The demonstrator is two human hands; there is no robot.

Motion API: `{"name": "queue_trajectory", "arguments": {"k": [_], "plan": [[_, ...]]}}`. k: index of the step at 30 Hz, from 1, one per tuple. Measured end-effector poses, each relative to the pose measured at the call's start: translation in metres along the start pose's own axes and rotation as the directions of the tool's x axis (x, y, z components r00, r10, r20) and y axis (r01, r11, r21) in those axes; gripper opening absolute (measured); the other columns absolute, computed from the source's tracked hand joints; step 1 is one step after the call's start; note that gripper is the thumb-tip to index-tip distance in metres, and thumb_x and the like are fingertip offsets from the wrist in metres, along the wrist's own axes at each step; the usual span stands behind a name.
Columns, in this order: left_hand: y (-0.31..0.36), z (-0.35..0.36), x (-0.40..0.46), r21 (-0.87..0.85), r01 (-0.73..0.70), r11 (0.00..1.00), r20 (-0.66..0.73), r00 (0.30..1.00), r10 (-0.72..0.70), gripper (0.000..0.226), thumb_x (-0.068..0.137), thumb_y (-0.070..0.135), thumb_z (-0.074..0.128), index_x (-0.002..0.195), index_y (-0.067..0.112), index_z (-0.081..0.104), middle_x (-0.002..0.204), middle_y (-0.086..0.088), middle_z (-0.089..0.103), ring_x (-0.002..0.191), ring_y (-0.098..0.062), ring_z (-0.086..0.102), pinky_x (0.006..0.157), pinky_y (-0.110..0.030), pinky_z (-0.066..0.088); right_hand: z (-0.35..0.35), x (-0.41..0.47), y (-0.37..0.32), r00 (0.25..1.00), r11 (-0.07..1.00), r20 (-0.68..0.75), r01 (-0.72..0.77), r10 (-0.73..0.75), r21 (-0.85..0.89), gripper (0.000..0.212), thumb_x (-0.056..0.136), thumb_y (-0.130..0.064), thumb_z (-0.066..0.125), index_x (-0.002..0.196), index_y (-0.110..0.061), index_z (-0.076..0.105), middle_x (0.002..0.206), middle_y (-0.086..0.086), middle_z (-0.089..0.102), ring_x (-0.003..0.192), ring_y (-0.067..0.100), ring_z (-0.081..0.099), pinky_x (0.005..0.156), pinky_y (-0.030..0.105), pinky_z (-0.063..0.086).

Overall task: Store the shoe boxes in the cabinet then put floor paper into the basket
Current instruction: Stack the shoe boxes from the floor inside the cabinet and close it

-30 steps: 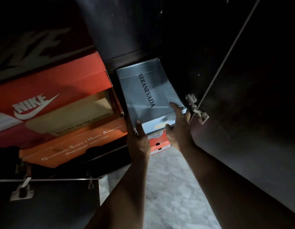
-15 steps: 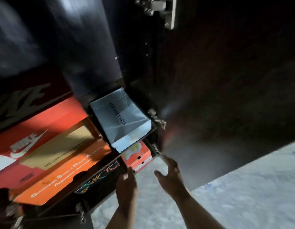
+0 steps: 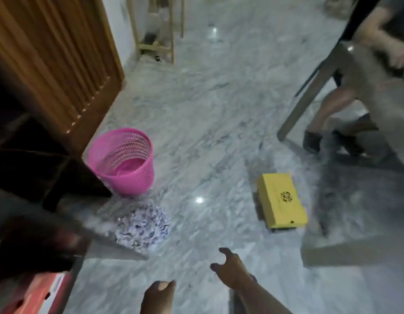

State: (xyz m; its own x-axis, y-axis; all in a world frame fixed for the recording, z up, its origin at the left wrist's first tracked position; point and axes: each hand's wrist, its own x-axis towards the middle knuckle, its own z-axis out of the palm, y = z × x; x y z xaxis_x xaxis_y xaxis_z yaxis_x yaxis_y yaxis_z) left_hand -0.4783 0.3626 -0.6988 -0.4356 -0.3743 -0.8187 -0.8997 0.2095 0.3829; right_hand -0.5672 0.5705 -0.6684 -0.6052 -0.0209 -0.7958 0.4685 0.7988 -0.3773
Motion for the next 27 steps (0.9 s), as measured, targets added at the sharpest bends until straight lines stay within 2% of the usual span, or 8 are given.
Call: {"name": "queue_trajectory", "arguments": {"k": [3, 6, 12, 15, 18, 21, 24, 27], "plan": [[0.070, 0.027, -0.001, 0.076, -0.041, 0.996, 0.097, 0.995, 0.033, 0.026, 0.092, 0.038, 0.068, 0.104, 0.015, 0.071, 0.125, -0.011, 0.067, 0.119, -0.027, 0.061, 0.102, -0.036, 0.049, -0.063, 0.033, 0.050, 0.996, 0.993, -0.063, -0.064, 0.071, 0.097, 0.070, 0.095, -0.045, 0.064, 0.157, -0.029, 0.035, 0.153, 0.012, 0.040, 0.128, 0.032, 0.057, 0.101, 0.038, 0.051], [0.132, 0.069, 0.016, 0.215, -0.158, 0.964, 0.093, 0.986, 0.141, 0.031, 0.090, 0.042, 0.066, 0.098, 0.012, 0.070, 0.115, -0.013, 0.071, 0.110, -0.029, 0.067, 0.088, -0.037, 0.052, -0.131, 0.074, 0.093, 0.983, 0.979, -0.147, -0.081, 0.109, 0.186, 0.068, 0.097, -0.041, 0.063, 0.157, -0.026, 0.035, 0.154, 0.014, 0.039, 0.134, 0.034, 0.052, 0.102, 0.039, 0.049], [0.247, 0.178, 0.065, 0.308, -0.272, 0.911, 0.127, 0.961, 0.245, 0.027, 0.091, 0.037, 0.068, 0.110, 0.018, 0.073, 0.117, -0.006, 0.072, 0.098, -0.029, 0.070, 0.084, -0.044, 0.059, -0.232, 0.161, 0.181, 0.942, 0.926, -0.233, -0.150, 0.240, 0.346, 0.065, 0.094, -0.035, 0.069, 0.152, -0.019, 0.044, 0.147, 0.015, 0.051, 0.133, 0.032, 0.053, 0.103, 0.034, 0.044], [0.286, 0.234, 0.074, 0.303, -0.233, 0.924, 0.251, 0.955, 0.158, 0.036, 0.093, 0.037, 0.068, 0.125, 0.021, 0.065, 0.125, -0.002, 0.065, 0.092, -0.022, 0.063, 0.090, -0.037, 0.056, -0.261, 0.197, 0.209, 0.924, 0.904, -0.251, -0.174, 0.287, 0.391, 0.067, 0.090, -0.036, 0.071, 0.151, -0.022, 0.045, 0.147, 0.013, 0.052, 0.132, 0.032, 0.052, 0.106, 0.036, 0.045], [0.319, 0.308, 0.107, 0.364, -0.193, 0.911, 0.373, 0.927, 0.047, 0.051, 0.095, 0.041, 0.064, 0.140, 0.020, 0.052, 0.120, -0.002, 0.060, 0.074, -0.014, 0.054, 0.080, -0.032, 0.048, -0.283, 0.253, 0.249, 0.905, 0.884, -0.254, -0.219, 0.342, 0.413, 0.072, 0.086, -0.043, 0.071, 0.150, -0.025, 0.044, 0.144, 0.015, 0.054, 0.128, 0.033, 0.056, 0.106, 0.041, 0.049], [0.339, 0.376, 0.143, 0.352, -0.241, 0.904, 0.408, 0.909, 0.084, 0.061, 0.096, 0.045, 0.061, 0.150, 0.021, 0.043, 0.146, -0.002, 0.050, 0.095, -0.018, 0.058, 0.090, -0.037, 0.057, -0.297, 0.308, 0.278, 0.893, 0.874, -0.285, -0.201, 0.349, 0.442, 0.082, 0.087, -0.052, 0.071, 0.156, -0.021, 0.036, 0.149, 0.017, 0.049, 0.134, 0.035, 0.052, 0.107, 0.042, 0.047], [0.343, 0.434, 0.182, 0.267, -0.131, 0.955, 0.415, 0.910, 0.009, 0.076, 0.093, 0.057, 0.059, 0.157, 0.029, 0.028, 0.159, -0.001, 0.037, 0.130, -0.025, 0.052, 0.092, -0.041, 0.058, -0.306, 0.358, 0.298, 0.905, 0.861, -0.295, -0.134, 0.308, 0.490, 0.092, 0.086, -0.061, 0.073, 0.159, -0.024, 0.031, 0.153, 0.012, 0.049, 0.138, 0.032, 0.050, 0.110, 0.044, 0.046], [0.333, 0.473, 0.224, 0.140, -0.038, 0.989, 0.419, 0.907, -0.024, 0.086, 0.086, 0.072, 0.056, 0.157, 0.039, 0.022, 0.161, 0.005, 0.034, 0.138, -0.027, 0.046, 0.095, -0.048, 0.056, -0.299, 0.393, 0.314, 0.938, 0.870, -0.244, -0.103, 0.247, 0.482, 0.076, 0.081, -0.064, 0.076, 0.143, -0.028, 0.052, 0.125, -0.002, 0.066, 0.119, 0.024, 0.063, 0.088, 0.035, 0.052]]}}
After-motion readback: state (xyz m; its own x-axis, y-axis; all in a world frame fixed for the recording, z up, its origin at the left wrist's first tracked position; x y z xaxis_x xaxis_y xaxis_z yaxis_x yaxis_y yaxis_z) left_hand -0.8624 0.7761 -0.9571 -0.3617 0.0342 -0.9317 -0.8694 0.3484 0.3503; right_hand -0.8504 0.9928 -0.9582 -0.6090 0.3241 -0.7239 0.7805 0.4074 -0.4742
